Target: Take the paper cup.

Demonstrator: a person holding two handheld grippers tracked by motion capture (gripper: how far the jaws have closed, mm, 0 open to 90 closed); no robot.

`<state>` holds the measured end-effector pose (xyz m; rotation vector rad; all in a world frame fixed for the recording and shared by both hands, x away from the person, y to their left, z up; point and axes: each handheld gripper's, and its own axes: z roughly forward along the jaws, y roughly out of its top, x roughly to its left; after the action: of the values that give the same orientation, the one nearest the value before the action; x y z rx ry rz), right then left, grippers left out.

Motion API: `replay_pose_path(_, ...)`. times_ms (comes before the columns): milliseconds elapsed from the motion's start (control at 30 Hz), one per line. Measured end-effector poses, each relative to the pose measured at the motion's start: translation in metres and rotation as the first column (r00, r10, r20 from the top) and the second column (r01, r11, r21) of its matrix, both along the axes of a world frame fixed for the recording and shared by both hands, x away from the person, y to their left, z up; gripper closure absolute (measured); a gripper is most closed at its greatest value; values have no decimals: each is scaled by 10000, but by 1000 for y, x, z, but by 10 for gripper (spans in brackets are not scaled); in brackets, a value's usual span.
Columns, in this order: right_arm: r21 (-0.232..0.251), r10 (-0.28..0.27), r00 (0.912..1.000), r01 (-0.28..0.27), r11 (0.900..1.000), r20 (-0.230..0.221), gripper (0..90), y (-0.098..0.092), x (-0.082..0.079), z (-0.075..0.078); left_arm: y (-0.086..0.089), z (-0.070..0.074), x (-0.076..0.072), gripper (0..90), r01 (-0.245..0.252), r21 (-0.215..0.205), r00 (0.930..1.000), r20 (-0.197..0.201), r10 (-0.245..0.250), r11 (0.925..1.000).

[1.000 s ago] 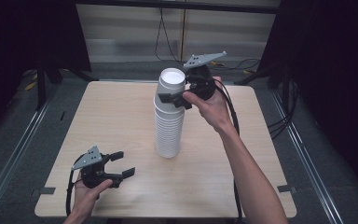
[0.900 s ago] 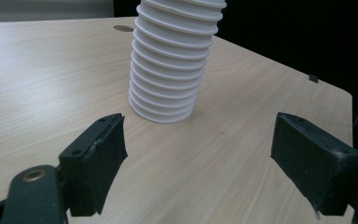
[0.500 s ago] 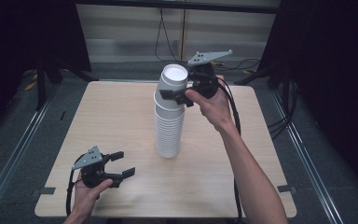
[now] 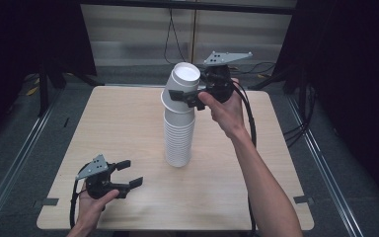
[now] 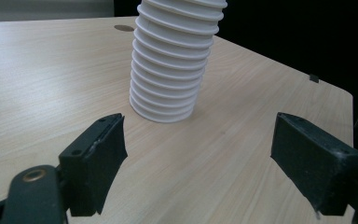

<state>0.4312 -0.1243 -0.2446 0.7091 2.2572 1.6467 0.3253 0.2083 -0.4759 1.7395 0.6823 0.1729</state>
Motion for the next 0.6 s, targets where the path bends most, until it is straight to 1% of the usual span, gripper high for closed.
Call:
replay_pose_path(33,25,-50,10000,50,10000,40,184,0,0,0,0,0,0,177,-11,24,10000,0,11,10000)
replay_pose_path(67,45,-124,9999,123,9999,98,184,-1,-1,1,0,0,0,177,-72,137,10000,-48,73,9999)
replay_pose_path(133,240,-14,9999,11,9997,140,185,-2,-2,1,0,0,0,177,-60,112,9999,-95,61,9999)
replay_pose_path(200,403,-21,9998,13,9992,205,185,-3,-3,1,0,0,0,177,-79,140,10000,-36,79,9999)
replay_pose_path(300,541,-24,9997,10,9985,262,185,-4,-4,1,0,0,0,177,-84,163,10000,-47,84,9998)
replay_pose_path(467,934,84,9993,-118,9956,375,185,-8,-6,2,0,0,0,177,-100,151,9999,-66,101,9998)
replay_pose_path(533,1095,63,9988,-117,9939,495,186,-9,-6,3,0,0,0,177,-77,144,9999,-73,78,9999)
replay_pose_path(600,1249,61,9987,-125,9921,515,186,-11,-8,4,0,0,0,177,-80,154,9999,-68,81,9998)
